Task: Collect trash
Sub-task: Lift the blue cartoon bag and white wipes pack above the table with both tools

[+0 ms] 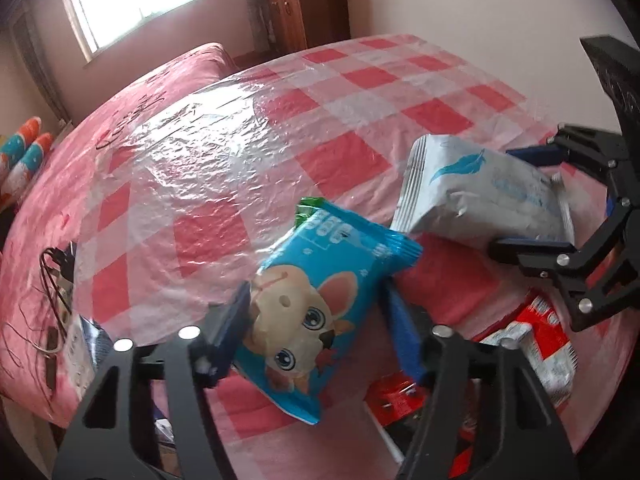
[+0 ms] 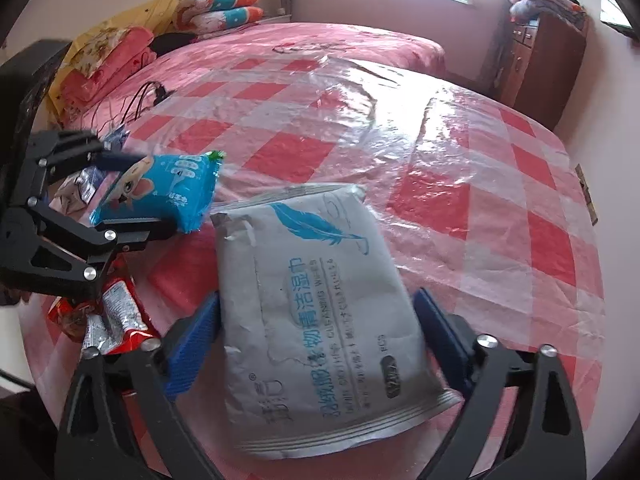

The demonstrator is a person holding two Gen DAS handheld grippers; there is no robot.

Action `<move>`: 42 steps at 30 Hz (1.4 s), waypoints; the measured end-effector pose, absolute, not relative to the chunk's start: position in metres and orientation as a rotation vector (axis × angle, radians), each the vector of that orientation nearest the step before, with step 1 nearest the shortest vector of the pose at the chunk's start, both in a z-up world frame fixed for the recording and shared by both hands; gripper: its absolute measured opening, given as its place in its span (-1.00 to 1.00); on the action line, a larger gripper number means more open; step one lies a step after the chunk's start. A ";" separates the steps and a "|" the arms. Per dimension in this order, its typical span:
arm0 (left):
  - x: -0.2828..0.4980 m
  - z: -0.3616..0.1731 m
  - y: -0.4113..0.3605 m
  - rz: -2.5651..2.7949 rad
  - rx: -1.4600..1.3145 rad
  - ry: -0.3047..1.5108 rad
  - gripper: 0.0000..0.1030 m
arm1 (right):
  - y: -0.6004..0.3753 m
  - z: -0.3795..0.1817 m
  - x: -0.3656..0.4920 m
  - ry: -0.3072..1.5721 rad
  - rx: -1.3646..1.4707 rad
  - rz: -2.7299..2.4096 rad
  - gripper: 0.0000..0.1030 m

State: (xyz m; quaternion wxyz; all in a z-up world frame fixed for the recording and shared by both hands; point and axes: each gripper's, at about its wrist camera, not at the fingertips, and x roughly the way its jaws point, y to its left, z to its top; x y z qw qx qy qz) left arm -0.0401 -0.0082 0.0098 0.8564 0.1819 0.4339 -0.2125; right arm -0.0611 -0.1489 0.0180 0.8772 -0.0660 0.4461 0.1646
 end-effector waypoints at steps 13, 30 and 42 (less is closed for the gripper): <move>-0.042 0.015 0.013 -0.375 0.166 0.885 -0.04 | -0.170 0.024 -0.061 0.902 -0.023 0.305 0.57; -0.072 0.032 0.064 -0.340 -0.095 0.850 -0.06 | -0.184 0.029 -0.066 0.860 0.148 0.228 0.57; -0.088 0.050 0.106 -0.236 -0.152 0.825 -0.06 | -0.174 0.047 -0.072 0.830 0.221 0.232 0.57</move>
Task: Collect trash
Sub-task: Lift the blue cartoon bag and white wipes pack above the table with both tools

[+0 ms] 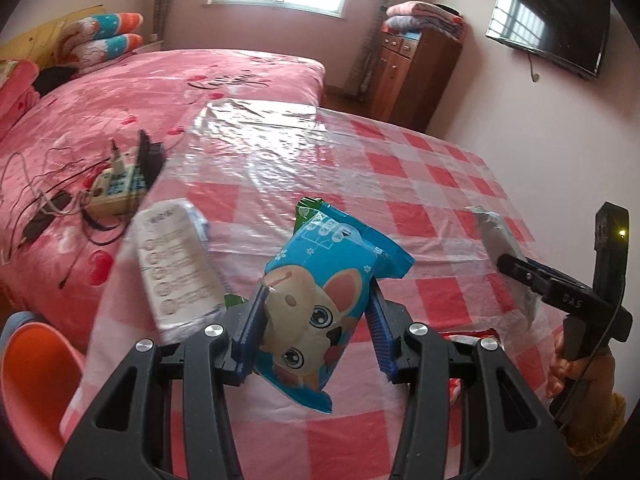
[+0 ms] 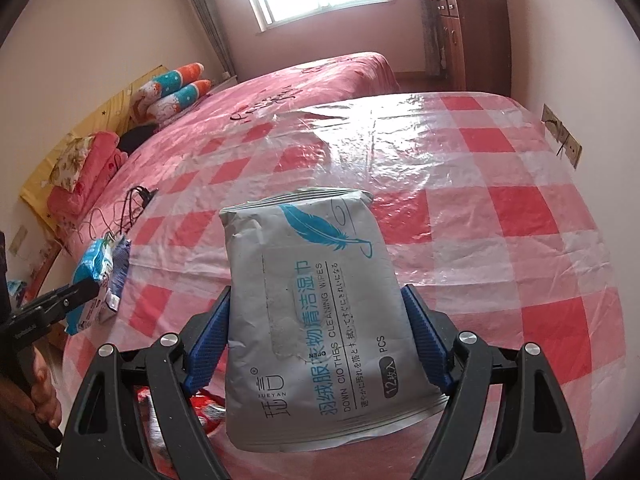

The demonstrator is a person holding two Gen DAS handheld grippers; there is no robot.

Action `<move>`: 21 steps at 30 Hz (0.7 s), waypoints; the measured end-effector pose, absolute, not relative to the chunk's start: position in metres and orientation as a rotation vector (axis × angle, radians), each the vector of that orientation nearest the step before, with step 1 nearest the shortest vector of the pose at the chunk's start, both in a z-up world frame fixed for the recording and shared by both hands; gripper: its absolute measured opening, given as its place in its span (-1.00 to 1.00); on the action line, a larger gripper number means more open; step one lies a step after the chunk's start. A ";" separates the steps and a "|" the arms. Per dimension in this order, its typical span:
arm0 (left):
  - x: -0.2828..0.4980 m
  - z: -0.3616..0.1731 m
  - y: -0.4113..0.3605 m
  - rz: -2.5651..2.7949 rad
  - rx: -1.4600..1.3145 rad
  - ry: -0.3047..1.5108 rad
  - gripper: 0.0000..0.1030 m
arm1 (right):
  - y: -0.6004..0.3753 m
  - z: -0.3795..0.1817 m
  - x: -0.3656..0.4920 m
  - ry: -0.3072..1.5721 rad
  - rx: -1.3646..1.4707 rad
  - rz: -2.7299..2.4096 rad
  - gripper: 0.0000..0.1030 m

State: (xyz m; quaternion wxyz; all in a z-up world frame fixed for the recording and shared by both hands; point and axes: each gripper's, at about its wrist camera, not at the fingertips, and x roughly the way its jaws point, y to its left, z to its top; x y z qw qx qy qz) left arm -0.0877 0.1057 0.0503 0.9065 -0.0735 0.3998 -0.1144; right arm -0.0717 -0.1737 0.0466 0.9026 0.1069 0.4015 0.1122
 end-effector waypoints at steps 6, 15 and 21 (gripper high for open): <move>-0.099 0.054 0.132 -0.162 -0.157 0.813 -0.06 | -0.162 0.054 -0.075 0.822 0.253 0.256 0.57; -0.118 0.057 0.173 -0.066 -0.169 0.787 -0.06 | -0.134 0.070 -0.082 0.816 0.260 0.313 0.57; -0.129 0.057 0.199 -0.001 -0.173 0.775 -0.06 | -0.104 0.074 -0.086 0.824 0.252 0.371 0.57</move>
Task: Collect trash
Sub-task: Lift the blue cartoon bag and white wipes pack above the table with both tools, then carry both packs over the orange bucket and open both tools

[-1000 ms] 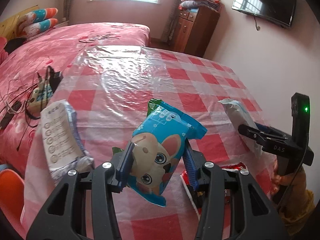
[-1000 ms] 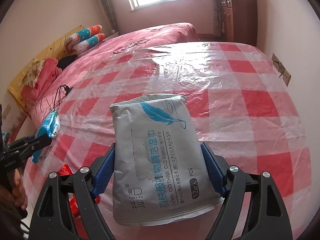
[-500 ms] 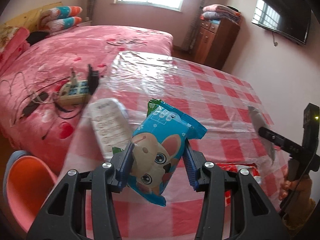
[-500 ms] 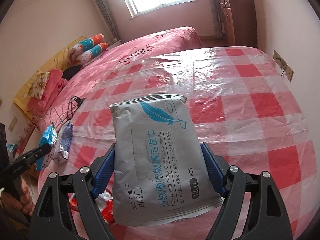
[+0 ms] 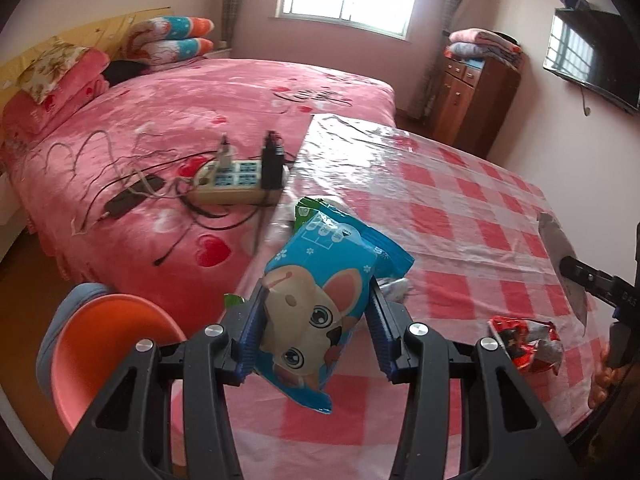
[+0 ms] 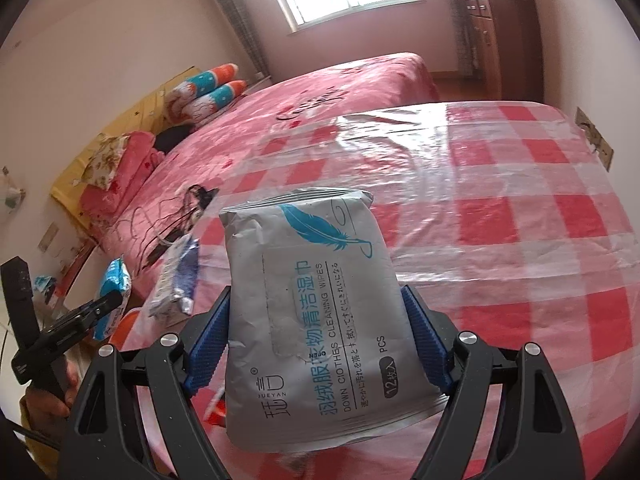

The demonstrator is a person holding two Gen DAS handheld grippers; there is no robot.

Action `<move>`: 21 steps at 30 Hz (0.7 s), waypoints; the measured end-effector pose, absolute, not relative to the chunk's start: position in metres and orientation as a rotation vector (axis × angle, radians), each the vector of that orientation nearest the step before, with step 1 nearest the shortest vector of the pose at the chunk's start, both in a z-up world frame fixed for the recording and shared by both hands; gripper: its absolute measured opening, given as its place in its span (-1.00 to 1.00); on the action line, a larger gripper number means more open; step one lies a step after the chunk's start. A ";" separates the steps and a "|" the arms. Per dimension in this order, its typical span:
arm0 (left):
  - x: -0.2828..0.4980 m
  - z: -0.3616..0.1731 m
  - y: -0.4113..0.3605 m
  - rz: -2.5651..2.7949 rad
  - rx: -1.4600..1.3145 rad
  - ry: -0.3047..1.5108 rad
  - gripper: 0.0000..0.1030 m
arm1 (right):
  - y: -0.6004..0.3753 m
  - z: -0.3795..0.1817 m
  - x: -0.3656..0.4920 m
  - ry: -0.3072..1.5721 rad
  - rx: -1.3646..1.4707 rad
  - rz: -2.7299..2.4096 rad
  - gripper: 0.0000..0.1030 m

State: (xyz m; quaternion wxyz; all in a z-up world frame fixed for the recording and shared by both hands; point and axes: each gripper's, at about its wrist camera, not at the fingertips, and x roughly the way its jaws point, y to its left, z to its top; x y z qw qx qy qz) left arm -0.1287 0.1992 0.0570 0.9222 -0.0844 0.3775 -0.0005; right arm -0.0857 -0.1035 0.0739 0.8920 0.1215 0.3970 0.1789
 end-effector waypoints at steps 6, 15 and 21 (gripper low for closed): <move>-0.138 0.056 0.228 0.060 -0.197 0.767 -0.05 | -0.065 0.075 -0.088 0.843 0.231 0.455 0.57; -0.156 0.046 0.269 0.151 -0.219 0.774 -0.05 | 0.011 0.078 -0.096 0.876 0.146 0.600 0.57; -0.168 0.038 0.295 0.205 -0.247 0.783 -0.05 | 0.058 0.078 -0.100 0.891 0.083 0.686 0.57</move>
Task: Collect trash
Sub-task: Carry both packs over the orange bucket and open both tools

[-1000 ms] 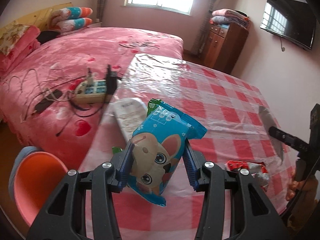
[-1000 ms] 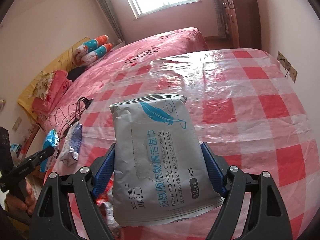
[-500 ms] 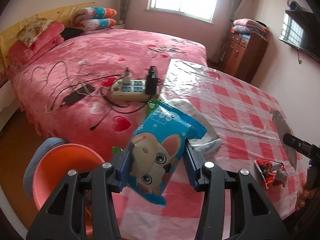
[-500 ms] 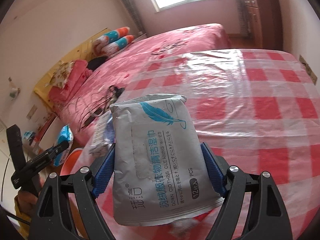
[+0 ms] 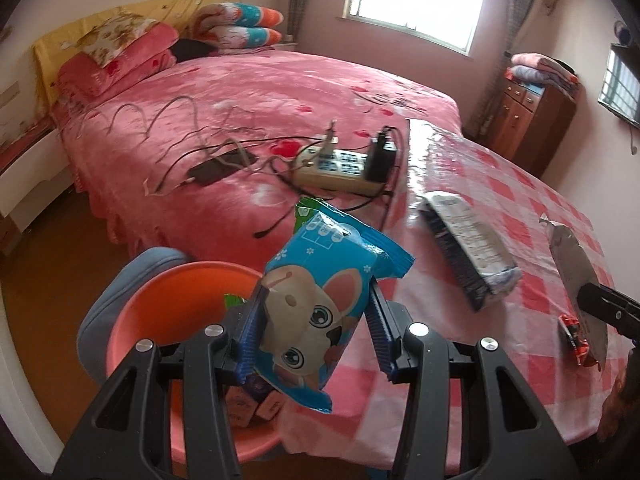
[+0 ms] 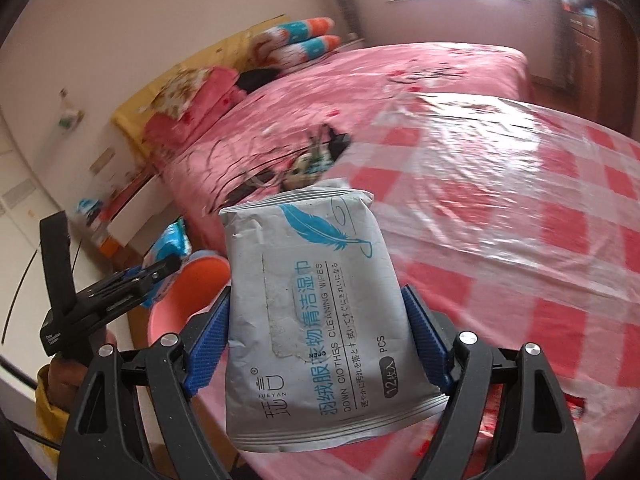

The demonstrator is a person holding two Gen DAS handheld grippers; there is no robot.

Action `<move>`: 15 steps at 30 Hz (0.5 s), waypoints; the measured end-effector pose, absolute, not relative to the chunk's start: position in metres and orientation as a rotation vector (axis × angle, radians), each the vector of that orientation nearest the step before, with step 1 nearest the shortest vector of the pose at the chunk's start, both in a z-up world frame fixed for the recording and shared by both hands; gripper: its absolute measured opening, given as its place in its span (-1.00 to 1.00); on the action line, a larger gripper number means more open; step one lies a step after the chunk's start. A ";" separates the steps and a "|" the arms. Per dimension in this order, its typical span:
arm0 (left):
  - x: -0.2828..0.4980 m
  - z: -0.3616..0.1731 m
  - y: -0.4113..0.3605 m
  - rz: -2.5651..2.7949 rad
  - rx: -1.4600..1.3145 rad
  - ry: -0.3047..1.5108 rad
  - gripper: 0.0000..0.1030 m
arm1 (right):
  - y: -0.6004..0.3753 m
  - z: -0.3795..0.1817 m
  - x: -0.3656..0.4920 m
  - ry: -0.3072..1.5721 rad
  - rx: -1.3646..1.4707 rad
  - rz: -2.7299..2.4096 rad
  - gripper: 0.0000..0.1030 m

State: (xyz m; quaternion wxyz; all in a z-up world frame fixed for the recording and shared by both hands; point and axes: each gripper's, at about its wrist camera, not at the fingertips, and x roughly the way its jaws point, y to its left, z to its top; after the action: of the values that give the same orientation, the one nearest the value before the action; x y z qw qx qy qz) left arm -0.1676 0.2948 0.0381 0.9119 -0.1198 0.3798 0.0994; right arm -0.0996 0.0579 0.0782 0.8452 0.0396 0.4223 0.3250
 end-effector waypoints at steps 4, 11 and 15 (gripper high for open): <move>-0.175 0.034 0.310 0.242 -0.259 0.784 -0.05 | 0.092 0.077 -0.103 0.902 0.042 0.746 0.57; -0.185 0.023 0.335 0.293 -0.291 0.797 -0.05 | 0.151 0.077 -0.117 0.911 -0.024 0.854 0.57; -0.191 0.017 0.349 0.325 -0.310 0.806 -0.05 | 0.183 0.076 -0.123 0.914 -0.064 0.911 0.57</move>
State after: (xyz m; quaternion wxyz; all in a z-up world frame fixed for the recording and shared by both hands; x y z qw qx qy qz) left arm -0.1912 0.3485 0.0172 0.8954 -0.1495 0.3890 0.1567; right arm -0.1234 0.1833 0.0760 0.7986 -0.0299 0.4257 0.4245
